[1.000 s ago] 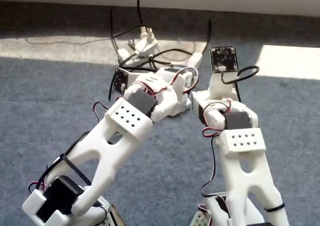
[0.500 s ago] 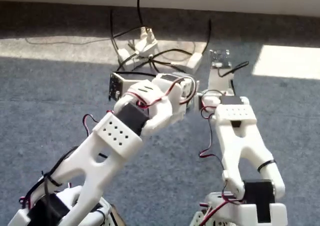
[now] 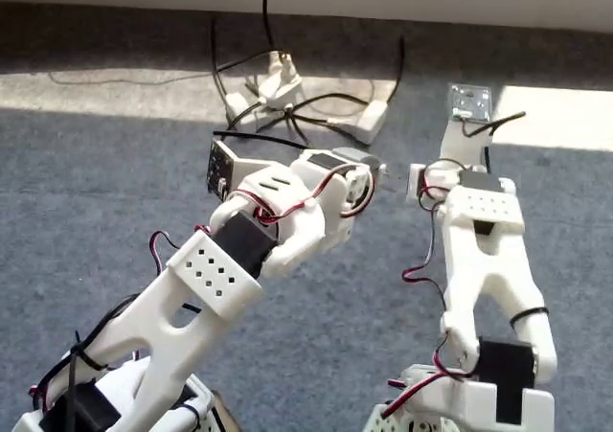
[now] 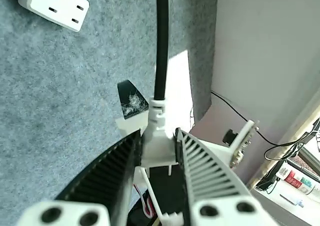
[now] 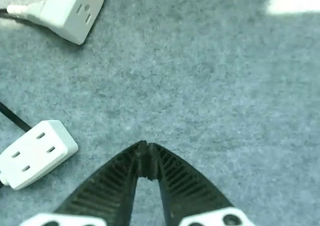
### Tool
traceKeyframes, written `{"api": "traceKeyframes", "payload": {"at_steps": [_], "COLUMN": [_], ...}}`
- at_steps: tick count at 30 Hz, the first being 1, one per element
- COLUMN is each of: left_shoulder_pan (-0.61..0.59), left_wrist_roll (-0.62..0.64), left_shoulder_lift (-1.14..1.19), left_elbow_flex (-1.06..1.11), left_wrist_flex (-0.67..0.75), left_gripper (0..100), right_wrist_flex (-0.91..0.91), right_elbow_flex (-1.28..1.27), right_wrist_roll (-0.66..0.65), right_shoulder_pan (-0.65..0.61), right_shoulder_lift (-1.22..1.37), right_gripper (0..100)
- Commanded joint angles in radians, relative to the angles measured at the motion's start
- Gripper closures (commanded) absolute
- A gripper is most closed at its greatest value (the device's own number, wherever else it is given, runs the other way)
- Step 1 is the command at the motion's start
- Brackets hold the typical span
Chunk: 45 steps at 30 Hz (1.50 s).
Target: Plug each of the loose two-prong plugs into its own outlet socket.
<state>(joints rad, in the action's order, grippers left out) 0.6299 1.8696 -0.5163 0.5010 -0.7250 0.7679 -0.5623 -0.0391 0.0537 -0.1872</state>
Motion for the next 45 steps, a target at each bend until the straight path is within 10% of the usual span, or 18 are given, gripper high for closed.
{"api": "traceKeyframes", "payload": {"at_steps": [1,16,45], "left_shoulder_pan": [-0.001,-0.081,0.054], "left_wrist_roll": [-0.021,-0.023,-0.031], "left_shoulder_lift": [-0.008,0.216,0.038], "left_elbow_flex": [0.024,0.002,0.004], "left_wrist_flex": [0.087,0.249,0.055], "left_gripper": [99,99,99], "right_wrist_flex": [0.116,0.435,-0.067], "right_elbow_flex": [0.048,0.041,-0.094], "right_wrist_roll": [-0.012,-0.091,-0.089], "right_shoulder_pan": [0.019,-0.245,-0.220], "right_shoulder_lift": [-0.211,-0.753,-0.140], "right_gripper": [99.1,99.1,99.1]}}
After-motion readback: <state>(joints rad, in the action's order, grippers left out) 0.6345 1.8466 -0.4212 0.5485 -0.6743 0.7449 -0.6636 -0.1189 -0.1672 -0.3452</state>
